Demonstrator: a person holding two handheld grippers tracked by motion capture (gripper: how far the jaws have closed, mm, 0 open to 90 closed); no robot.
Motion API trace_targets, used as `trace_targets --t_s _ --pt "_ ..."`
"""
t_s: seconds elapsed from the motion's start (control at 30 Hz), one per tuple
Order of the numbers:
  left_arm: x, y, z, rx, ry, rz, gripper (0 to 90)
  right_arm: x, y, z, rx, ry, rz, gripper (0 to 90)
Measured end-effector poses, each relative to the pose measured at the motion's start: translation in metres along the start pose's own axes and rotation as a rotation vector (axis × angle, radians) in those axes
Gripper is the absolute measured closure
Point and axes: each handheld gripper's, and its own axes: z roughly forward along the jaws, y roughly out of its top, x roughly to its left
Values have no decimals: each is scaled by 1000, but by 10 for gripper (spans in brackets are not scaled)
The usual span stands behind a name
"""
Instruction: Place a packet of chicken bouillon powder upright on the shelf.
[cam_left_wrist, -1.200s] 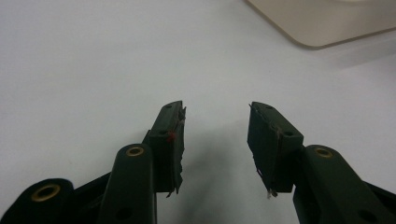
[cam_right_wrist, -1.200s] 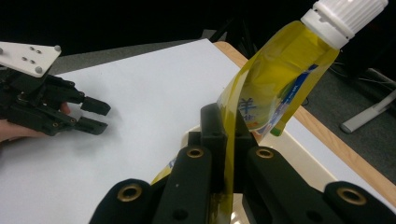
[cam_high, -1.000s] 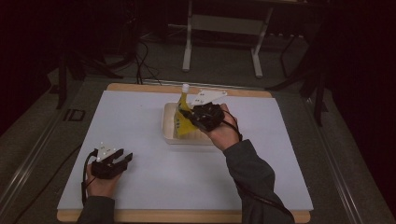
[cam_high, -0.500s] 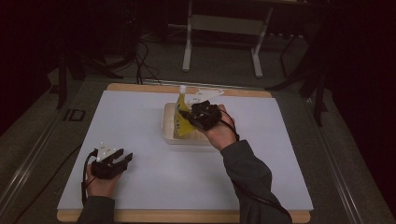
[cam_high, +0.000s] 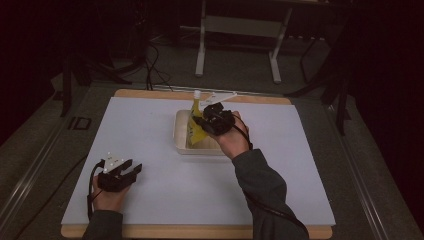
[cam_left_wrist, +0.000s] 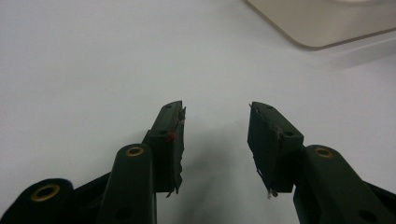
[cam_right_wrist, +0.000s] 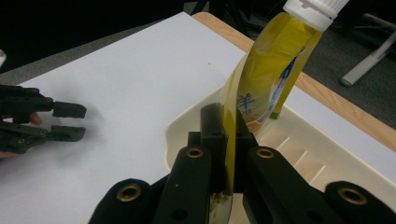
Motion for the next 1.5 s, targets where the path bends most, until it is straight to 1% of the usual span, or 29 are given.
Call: trace_targets --t_s 0.2,0.3,0.33,0.37,0.4,0.47,0.5,0.57,0.6,0.63,0.67,0.7,0.73,0.77,0.8,0.83,0.87,0.97,1.0,1.07,1.13,1.3,1.33,1.37,1.5 --pt "0 0 0 0 1 1 552 -2 3 6 13 -3 39 888" --pt "0 0 0 -1 1 2 552 -1 4 8 5 -9 40 812" --pt "0 0 0 -1 1 1 552 0 5 8 3 -12 39 767" --pt "0 0 0 -2 2 2 552 0 5 9 7 -20 32 749" --pt "0 0 0 -2 1 2 552 2 5 10 12 -24 30 709" --pt "0 0 0 -2 2 2 552 3 5 11 17 -13 30 628" --pt "0 0 0 -2 2 3 552 3 5 11 15 -18 28 587" --pt "0 0 0 -2 1 3 552 4 5 12 13 -23 28 574" --pt "0 0 0 -2 2 2 552 4 4 12 12 -19 27 552" --pt "0 0 0 -2 1 3 552 6 4 13 15 -21 22 504" --pt "0 0 0 -2 1 2 552 7 3 12 9 -22 13 482" --pt "0 0 0 -2 1 2 552 7 3 12 9 -22 13 482" --pt "0 0 0 -2 2 2 552 7 3 11 6 -20 14 460" --pt "0 0 0 -1 2 2 552 8 3 9 -3 -13 15 433" --pt "0 0 0 -2 2 3 552 9 4 4 -22 5 10 389" --pt "0 0 0 -2 2 3 552 9 4 4 -22 5 10 389" --pt "0 0 0 -2 2 3 552 10 5 0 -26 6 5 358" --pt "0 0 0 -1 2 3 551 10 6 -5 -36 13 3 345" --pt "0 0 0 -2 2 3 551 10 5 -10 -49 12 0 327" --pt "0 0 0 -2 2 3 551 10 4 -12 -52 12 2 327" --pt "0 0 0 0 4 5 551 8 0 -18 -62 34 20 327" --pt "0 0 0 -2 4 4 550 6 -4 -24 -65 38 18 327" --pt "0 0 0 -2 4 3 550 5 -5 -26 -65 44 21 327" --pt "0 0 0 -1 6 4 547 3 -10 -32 -64 55 18 327" --pt "-1 0 0 -1 8 4 545 1 -15 -38 -63 53 15 329"
